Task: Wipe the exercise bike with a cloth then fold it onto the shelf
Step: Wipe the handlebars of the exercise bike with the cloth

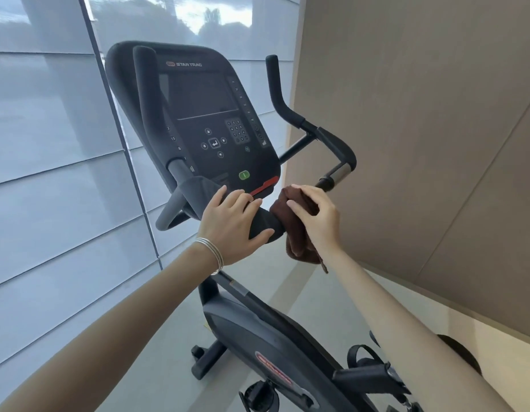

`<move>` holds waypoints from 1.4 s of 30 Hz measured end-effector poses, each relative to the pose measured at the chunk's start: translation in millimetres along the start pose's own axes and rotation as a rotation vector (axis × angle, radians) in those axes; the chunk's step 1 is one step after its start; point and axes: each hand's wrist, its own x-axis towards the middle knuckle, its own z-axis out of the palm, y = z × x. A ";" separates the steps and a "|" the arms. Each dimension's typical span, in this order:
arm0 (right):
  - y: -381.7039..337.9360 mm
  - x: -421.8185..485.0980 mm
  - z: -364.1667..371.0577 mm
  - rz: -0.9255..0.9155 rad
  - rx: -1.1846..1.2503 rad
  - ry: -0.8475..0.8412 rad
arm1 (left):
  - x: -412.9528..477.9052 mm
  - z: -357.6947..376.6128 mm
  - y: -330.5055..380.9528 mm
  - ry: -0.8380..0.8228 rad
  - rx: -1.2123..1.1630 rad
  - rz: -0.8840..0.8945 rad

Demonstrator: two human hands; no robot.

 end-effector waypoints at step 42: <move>-7.3 -20.8 -0.8 -0.009 -0.284 -0.055 | -1.5 4.3 -1.1 0.061 -0.124 -0.012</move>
